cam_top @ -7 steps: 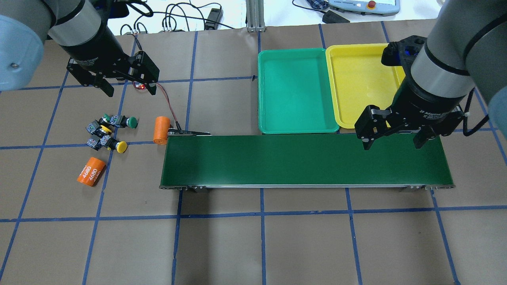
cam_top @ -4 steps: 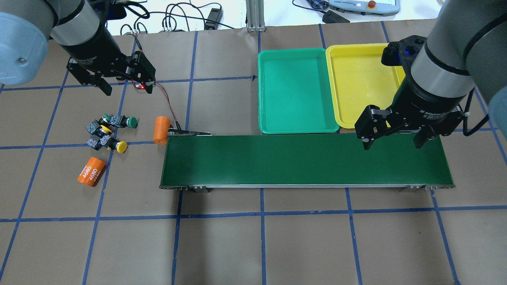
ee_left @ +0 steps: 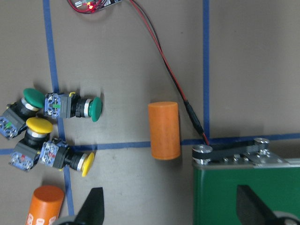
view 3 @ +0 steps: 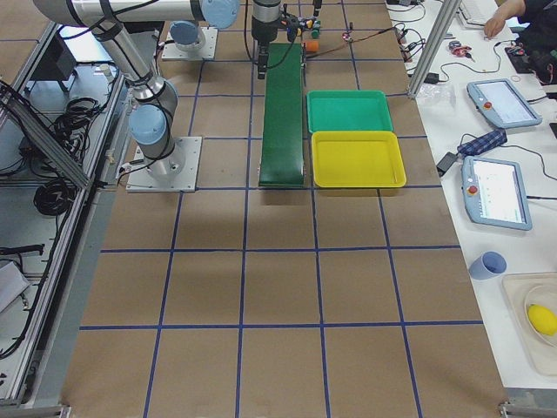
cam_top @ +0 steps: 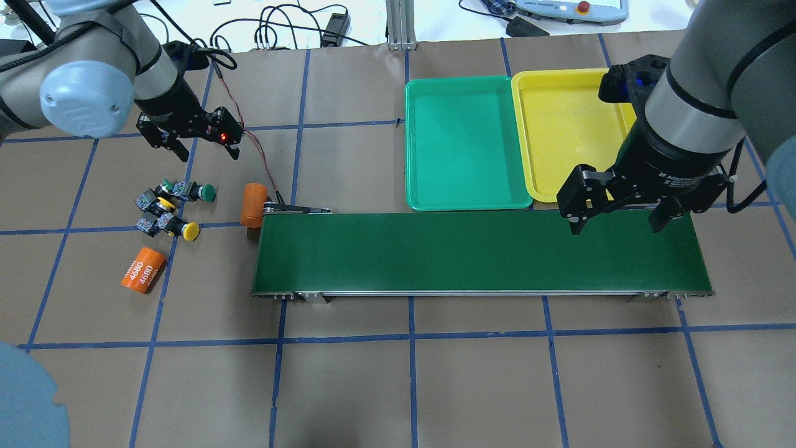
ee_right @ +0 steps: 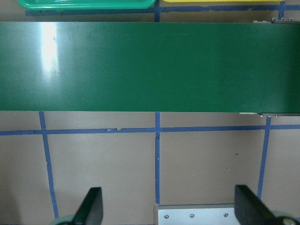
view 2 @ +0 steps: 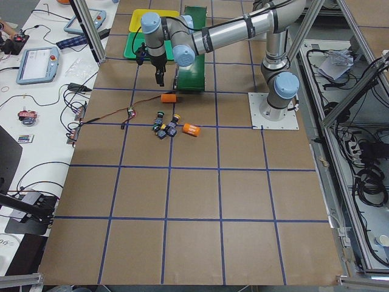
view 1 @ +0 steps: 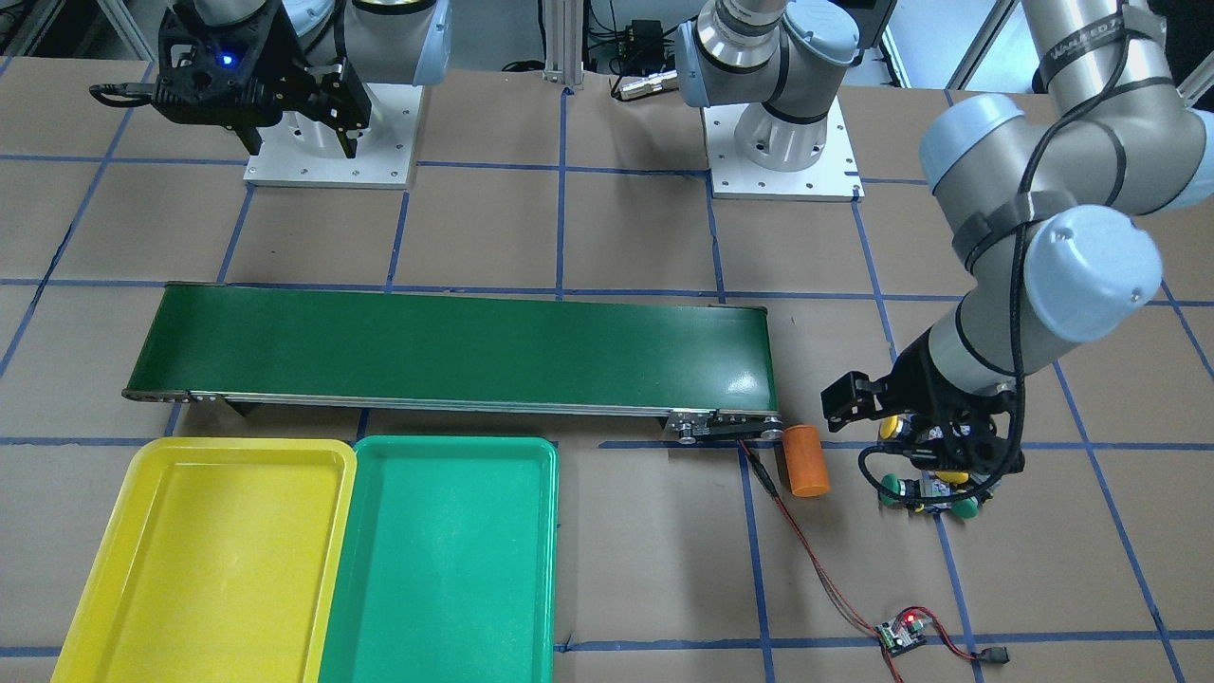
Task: Sort buttons by color to trays
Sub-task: 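Reach the left gripper down and grasp the plain orange cylinder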
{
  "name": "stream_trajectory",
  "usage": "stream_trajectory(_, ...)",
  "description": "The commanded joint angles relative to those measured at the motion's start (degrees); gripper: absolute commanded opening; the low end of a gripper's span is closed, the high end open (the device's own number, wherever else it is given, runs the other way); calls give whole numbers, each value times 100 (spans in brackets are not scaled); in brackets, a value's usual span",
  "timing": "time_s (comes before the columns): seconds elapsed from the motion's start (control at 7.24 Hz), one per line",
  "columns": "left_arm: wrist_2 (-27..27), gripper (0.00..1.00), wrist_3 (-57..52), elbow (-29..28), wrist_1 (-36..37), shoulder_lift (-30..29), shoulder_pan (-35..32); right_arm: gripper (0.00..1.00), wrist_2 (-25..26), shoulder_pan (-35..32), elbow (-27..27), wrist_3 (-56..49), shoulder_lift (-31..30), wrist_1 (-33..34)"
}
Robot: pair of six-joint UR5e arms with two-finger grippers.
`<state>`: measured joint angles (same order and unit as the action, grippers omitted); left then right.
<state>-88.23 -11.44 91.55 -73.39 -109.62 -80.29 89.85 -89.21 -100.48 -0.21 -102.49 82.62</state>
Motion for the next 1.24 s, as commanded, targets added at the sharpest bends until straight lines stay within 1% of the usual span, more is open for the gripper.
stream_trajectory(0.0, -10, 100, 45, 449, 517, -541, -21, 100, -3, 0, -7, 4, 1, 17)
stream_trajectory(0.14, -2, 100, 54, 722, 1023, -656, -21, 100, -20, 0, -7, 4, -8, 9)
stream_trajectory(0.28, 24, 100, 72, 829, 1464, -805, -39, 100, 23, 0, -7, -5, -8, -17)
stream_trajectory(0.41, 7, 100, 72, 865, 1503, -920, -117, 100, 15, 0, -7, -5, -8, -18)
stream_trajectory(0.55, -2, 63, -50, 813, 1503, -1034, -118, 100, 24, 0, -7, -5, 1, -26)
stream_trajectory(0.69, 16, 6, -51, 734, 1503, -1079, -83, 100, 15, 0, -7, -5, -8, -35)
stream_trajectory(0.83, 68, 0, -42, 707, 1399, -1001, -100, 100, 24, 0, -24, -5, -8, -44)
stream_trajectory(0.97, 60, 0, -42, 672, 1328, -870, -83, 100, 15, 0, -33, -5, -8, -44)
stream_trajectory(1.1, 42, 0, -42, 506, 840, -668, -135, 100, 6, 0, -33, -5, -8, -44)
